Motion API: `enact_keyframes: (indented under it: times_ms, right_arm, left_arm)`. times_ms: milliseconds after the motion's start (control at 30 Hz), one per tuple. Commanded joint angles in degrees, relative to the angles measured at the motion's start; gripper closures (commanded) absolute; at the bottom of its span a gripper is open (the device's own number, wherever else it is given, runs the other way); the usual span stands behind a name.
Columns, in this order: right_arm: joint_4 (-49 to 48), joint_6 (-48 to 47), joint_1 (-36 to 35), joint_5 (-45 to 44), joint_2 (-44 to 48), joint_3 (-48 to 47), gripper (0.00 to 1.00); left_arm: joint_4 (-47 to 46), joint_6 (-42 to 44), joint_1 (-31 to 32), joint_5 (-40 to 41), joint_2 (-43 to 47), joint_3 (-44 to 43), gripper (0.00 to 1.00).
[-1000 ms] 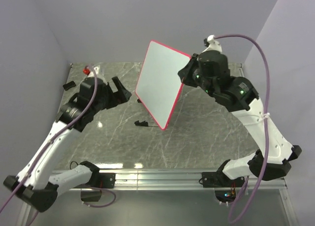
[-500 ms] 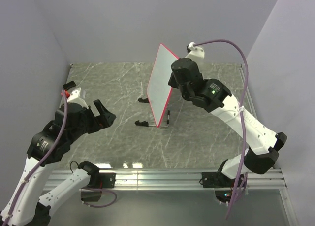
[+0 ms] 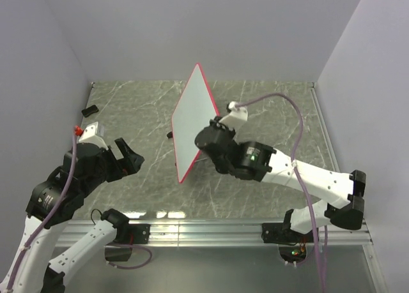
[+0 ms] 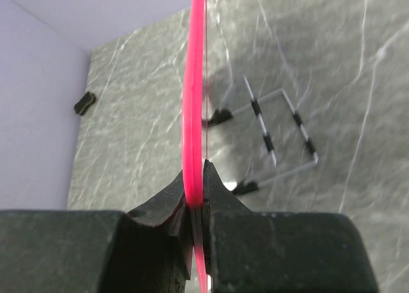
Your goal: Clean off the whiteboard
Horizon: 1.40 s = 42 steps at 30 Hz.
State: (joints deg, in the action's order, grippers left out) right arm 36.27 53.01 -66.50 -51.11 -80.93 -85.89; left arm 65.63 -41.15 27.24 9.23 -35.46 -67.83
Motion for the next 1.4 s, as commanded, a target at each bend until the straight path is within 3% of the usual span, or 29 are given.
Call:
enact_keyframes:
  times_ms: [0,133,267,533,700,933,1233,1367]
  right_arm:
    - [0.99,12.36,-3.80,-2.32,4.71,8.42,1.00]
    - [3.03,21.94,-7.76,-5.31,9.19,19.06,1.00]
    - [-2.78,19.68,-6.64,-4.44,18.05,29.88,1.00]
    - [1.24,4.56,0.58,-2.50,27.04,24.72,1.00]
    - [-2.43,0.34,1.02,0.13,29.77,30.33,1.00]
    - [-2.35,13.76,-4.50,-0.47,25.66,38.51,1.00]
    - [14.25,38.72,-14.00,-6.98,4.22,28.24,1.00]
    - [16.38,46.90,-17.60,-6.81,1.30,28.58,1.00]
  left_arm:
    - [0.56,1.59,-0.09,0.53,-0.31,-0.90,0.01]
    - [0.12,2.12,-0.09,0.00,-0.31,0.15,0.00]
    - [-0.67,2.82,-0.09,-0.97,-0.04,2.00,0.01]
    - [-1.20,3.53,-0.09,-1.68,0.04,3.15,0.01]
    - [-1.55,3.88,-0.09,-1.15,0.22,3.23,0.01]
    - [-1.29,4.06,-0.09,-1.15,1.01,4.46,0.01]
    - [-1.29,4.84,0.00,-1.76,1.45,4.38,0.01]
    - [-1.38,5.11,0.53,-1.94,1.89,4.38,0.01]
